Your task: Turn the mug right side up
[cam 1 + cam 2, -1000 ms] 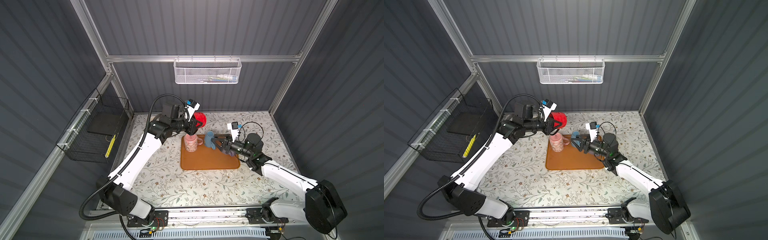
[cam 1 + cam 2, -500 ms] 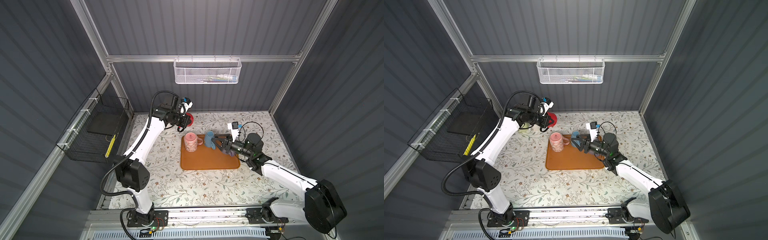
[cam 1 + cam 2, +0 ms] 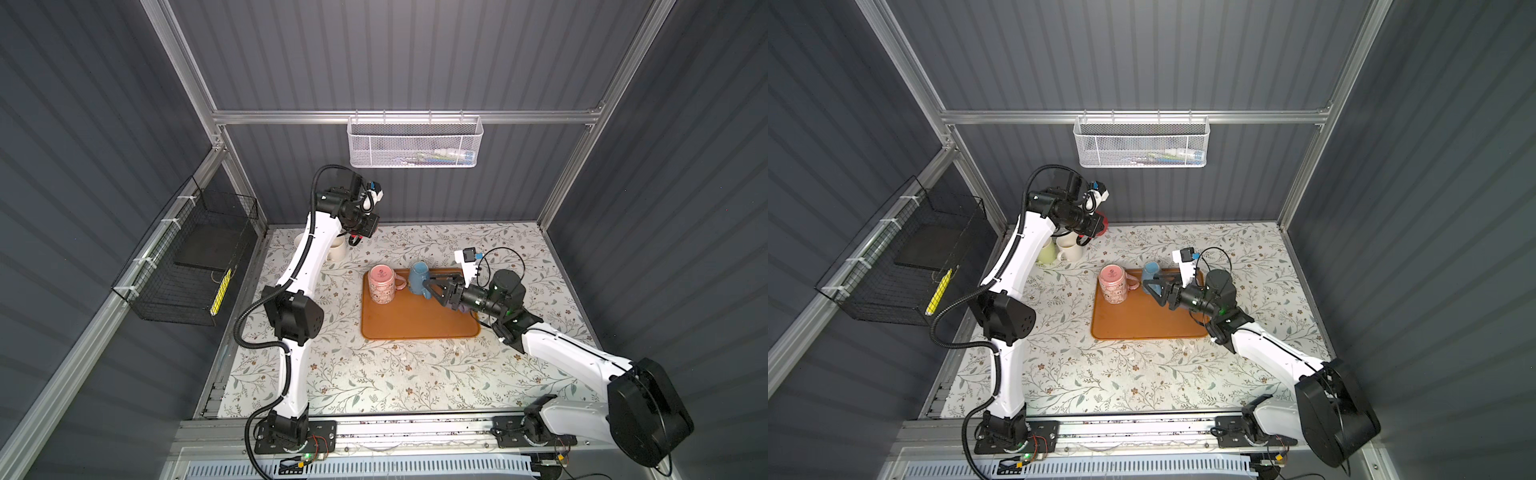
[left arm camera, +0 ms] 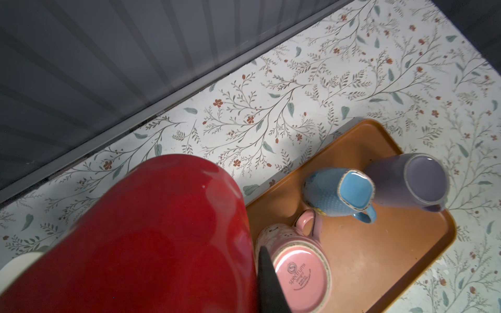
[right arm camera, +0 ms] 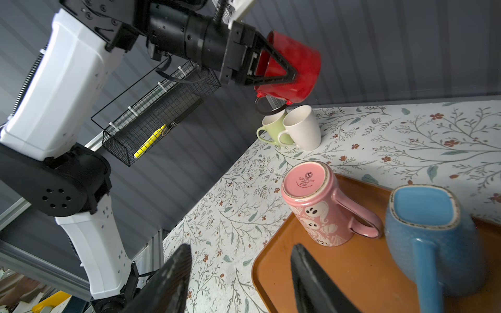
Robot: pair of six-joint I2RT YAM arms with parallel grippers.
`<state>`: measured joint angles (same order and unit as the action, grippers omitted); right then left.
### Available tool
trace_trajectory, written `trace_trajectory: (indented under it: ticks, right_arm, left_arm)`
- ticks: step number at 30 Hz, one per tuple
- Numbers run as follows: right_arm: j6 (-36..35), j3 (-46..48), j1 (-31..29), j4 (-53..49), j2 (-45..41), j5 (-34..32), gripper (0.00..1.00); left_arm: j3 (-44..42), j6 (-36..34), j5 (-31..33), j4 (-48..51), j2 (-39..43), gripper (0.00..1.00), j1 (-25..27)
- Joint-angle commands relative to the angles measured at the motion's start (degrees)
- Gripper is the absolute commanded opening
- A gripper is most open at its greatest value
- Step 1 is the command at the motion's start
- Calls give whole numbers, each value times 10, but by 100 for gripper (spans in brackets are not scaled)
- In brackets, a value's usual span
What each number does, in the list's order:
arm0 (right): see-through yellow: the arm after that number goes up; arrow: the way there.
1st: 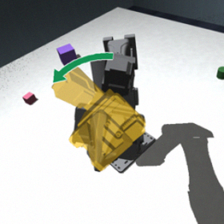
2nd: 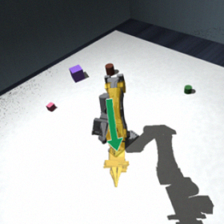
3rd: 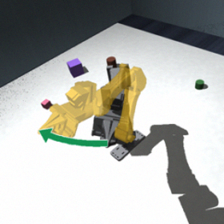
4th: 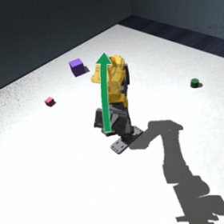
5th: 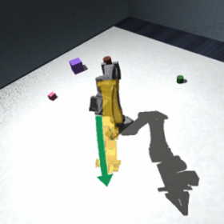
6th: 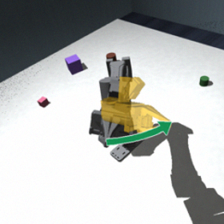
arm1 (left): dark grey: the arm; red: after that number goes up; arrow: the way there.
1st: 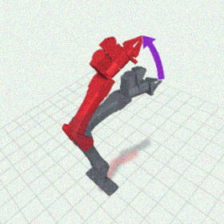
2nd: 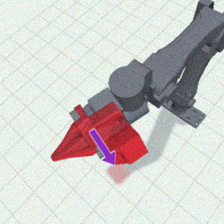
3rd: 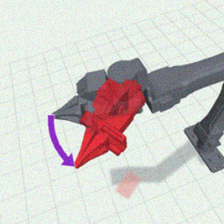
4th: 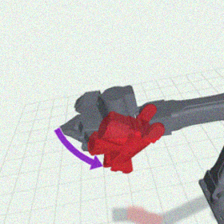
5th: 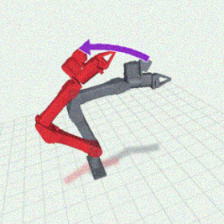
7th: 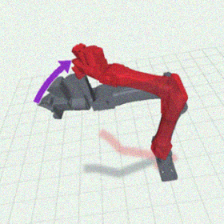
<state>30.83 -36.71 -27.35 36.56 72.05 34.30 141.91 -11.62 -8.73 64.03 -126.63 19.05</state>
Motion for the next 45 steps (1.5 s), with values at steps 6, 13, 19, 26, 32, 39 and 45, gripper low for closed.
trace_trajectory:
  ticks: [6,13,19,26,32,39,45]
  right_arm:
    - [1,6,3,8,-11,-1,60]
    - [7,11,3,15,-5,1,60]
    - [6,10,3,15,-2,-1,60]
    - [12,8,3,25,9,0,60]
    - [18,5,4,37,24,4,60]
    - [20,7,3,40,26,4,60]
    - [23,8,3,47,32,5,60]
  left_arm:
    - [34,-10,19,-5,-43,0,-21]
    - [30,16,7,-33,-90,0,-42]
    - [6,61,-4,-83,-93,0,-42]
    - [-8,73,-27,-93,-83,0,-40]
    - [-26,81,-42,-106,-86,0,-38]
    - [-8,107,-17,-112,-107,0,-23]
    - [22,124,10,-99,-137,0,-15]
